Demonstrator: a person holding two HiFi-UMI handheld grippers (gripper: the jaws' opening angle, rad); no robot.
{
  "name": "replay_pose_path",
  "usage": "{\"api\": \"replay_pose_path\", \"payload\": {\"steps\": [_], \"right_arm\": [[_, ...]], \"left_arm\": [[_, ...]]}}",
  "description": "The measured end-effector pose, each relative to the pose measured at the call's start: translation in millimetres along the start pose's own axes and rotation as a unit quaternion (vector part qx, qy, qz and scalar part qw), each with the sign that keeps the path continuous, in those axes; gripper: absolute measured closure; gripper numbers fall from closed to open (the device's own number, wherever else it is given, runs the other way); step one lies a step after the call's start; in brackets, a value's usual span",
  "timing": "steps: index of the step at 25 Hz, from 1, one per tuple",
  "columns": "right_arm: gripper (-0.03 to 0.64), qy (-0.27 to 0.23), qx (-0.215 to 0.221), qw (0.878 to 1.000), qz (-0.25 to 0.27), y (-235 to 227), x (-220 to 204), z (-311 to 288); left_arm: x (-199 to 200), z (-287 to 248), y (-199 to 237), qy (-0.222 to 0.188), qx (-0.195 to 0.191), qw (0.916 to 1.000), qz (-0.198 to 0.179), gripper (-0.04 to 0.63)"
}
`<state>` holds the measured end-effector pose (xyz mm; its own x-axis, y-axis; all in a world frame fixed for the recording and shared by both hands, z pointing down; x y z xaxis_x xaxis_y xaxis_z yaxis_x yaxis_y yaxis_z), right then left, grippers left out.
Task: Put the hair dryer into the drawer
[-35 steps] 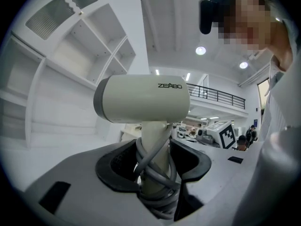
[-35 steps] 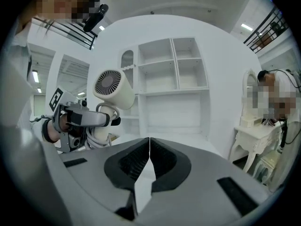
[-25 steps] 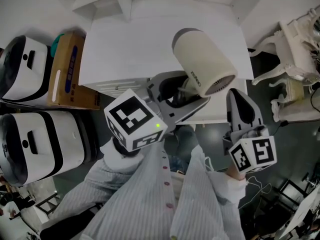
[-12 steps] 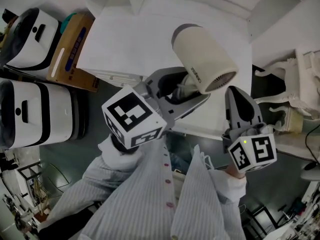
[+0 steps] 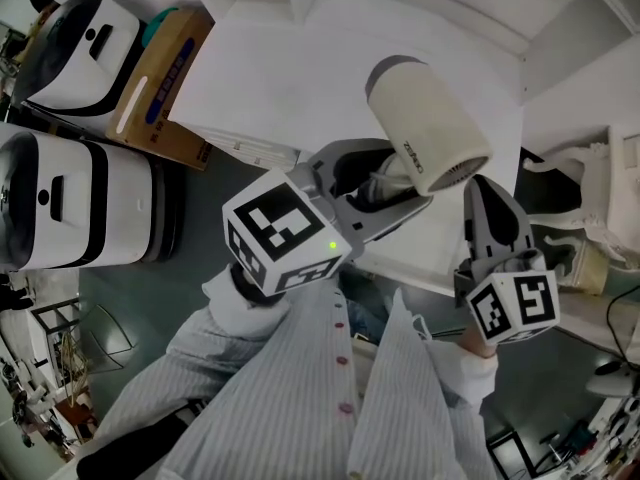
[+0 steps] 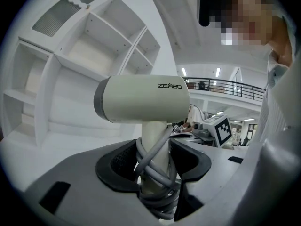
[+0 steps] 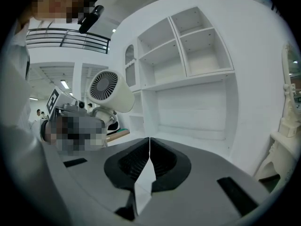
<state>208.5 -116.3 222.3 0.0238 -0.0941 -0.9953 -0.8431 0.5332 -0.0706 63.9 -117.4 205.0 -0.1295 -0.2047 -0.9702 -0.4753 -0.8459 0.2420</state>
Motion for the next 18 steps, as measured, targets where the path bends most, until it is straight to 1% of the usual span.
{"api": "replay_pose_path", "payload": {"steps": [6, 9, 18], "right_arm": [[0.604, -0.006, -0.009, 1.000, -0.004, 2.8, -1.5, -4.3], [0.604, 0.001, -0.014, 1.000, -0.013, 3.0, -9.0, -5.9], [0.604, 0.015, -0.039, 0.998, -0.039, -12.5, -27.6, -2.1]], "left_arm": [[-4.9, -2.2, 4.9, 0.013, -0.013, 0.9998, -0.008, 0.379], [-10.9, -3.9, 9.3, 0.021, -0.018, 0.9996, -0.006, 0.379], [-38.6, -14.4, 19.7, 0.069, -0.031, 0.9972, -0.001, 0.379]]}}
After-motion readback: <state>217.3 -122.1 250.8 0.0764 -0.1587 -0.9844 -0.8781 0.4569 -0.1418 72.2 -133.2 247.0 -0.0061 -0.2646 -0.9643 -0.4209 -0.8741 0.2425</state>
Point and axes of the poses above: the fingertips, and each gripper's own axes: z backward along the fingers, y to its left, x out of its top, the point moved 5 cm from there along z, backward along the fingers, and after that the axes turned 11 degrees about -y, right-handed, at the moved point
